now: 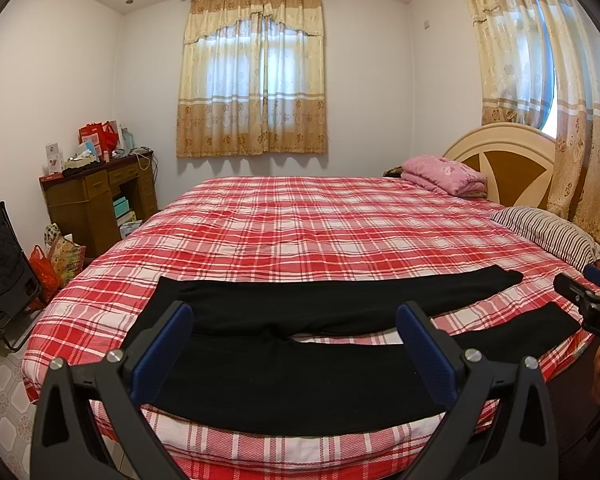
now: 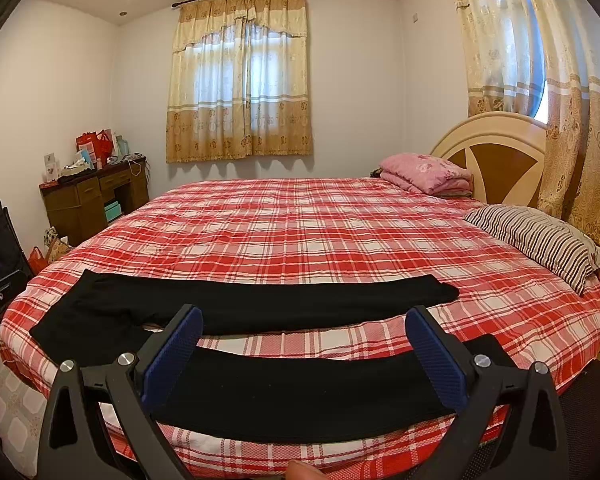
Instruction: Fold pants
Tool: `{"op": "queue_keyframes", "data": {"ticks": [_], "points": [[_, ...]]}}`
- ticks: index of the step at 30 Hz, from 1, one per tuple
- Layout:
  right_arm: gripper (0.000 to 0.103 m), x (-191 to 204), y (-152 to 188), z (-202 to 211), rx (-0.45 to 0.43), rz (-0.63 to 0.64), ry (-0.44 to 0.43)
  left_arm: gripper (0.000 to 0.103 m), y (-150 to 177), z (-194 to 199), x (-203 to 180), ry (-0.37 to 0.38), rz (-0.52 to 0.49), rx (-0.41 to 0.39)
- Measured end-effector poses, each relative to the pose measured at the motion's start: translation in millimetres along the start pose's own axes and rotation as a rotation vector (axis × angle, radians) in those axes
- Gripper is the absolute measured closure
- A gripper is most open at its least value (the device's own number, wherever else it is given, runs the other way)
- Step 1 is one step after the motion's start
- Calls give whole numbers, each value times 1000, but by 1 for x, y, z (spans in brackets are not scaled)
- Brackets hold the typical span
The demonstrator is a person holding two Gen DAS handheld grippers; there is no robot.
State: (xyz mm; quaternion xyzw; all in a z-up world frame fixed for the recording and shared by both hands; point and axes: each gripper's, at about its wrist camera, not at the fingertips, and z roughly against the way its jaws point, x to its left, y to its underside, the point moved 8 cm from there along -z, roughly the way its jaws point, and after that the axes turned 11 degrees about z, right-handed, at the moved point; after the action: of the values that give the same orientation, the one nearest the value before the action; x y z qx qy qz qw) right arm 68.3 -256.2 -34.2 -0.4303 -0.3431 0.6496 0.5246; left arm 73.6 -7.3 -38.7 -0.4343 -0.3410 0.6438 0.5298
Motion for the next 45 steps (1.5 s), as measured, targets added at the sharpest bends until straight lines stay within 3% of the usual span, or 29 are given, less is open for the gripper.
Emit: {"op": "queue_keyframes", "data": {"ticks": [35,39,45], "points": [[1,3,13,-18,45,21,8,0,13,-15,5,-3,7,37],[1,3,23,-34,78,33,9,0,14,-34,17,-37,-14,35],[1,0,53,-73,152,36,-26,0,1,-93,74,-183,-49,56]]}}
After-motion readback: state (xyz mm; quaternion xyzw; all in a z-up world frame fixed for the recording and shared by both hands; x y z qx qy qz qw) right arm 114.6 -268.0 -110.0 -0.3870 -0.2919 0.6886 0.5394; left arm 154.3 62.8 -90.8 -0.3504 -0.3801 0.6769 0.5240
